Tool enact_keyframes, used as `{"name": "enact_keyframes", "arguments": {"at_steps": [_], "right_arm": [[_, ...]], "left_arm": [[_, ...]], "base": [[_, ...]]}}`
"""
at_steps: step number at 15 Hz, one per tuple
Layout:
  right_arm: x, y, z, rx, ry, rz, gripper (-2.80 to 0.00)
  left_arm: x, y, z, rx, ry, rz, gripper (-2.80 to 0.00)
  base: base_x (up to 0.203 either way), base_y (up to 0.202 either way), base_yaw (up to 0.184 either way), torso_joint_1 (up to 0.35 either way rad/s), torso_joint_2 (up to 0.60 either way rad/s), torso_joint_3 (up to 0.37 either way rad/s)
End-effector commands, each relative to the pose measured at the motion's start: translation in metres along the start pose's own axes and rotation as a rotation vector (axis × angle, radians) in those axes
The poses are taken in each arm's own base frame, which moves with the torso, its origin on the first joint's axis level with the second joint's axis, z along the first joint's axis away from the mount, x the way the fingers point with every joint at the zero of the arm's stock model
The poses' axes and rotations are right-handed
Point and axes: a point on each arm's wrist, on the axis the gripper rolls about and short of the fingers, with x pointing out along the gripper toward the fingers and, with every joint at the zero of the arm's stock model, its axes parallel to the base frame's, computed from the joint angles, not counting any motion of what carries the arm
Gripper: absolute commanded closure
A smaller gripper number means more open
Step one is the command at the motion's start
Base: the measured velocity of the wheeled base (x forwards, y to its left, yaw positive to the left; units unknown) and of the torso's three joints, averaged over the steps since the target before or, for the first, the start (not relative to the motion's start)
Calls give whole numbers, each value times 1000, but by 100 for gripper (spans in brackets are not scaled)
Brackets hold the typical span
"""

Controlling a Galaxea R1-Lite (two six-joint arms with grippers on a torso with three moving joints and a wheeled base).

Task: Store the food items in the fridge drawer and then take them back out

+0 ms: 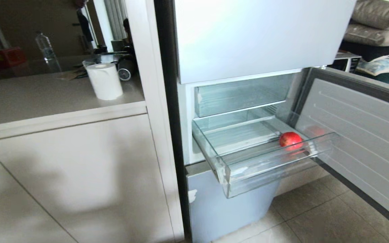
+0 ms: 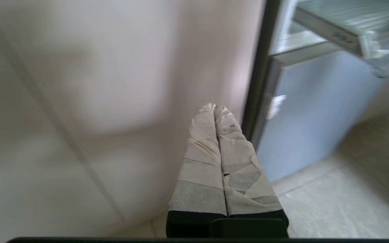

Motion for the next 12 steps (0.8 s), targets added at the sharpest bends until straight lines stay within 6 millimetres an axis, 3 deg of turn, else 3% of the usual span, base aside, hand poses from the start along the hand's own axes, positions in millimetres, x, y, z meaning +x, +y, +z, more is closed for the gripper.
{"name": "enact_keyframes", "arguments": {"at_steps": [1,4,6,12], "right_arm": [[9,-1,-2,7,49,-31,0],[29,-6,-3,62,146,-90,0],[49,-14,-4,124,231,-151,0],[150,-57,-29,294,392,-261,0]], "left_arm": [[0,0,0,0,1,1,0],[0,0,0,0,0,1,0],[0,0,0,0,1,1,0],[0,0,0,0,1,1,0]], "base": [[-2,3,-179,7,-2,-1],[-2,5,-120,4,4,5],[0,0,0,0,0,0],[0,0,0,0,0,0]]}}
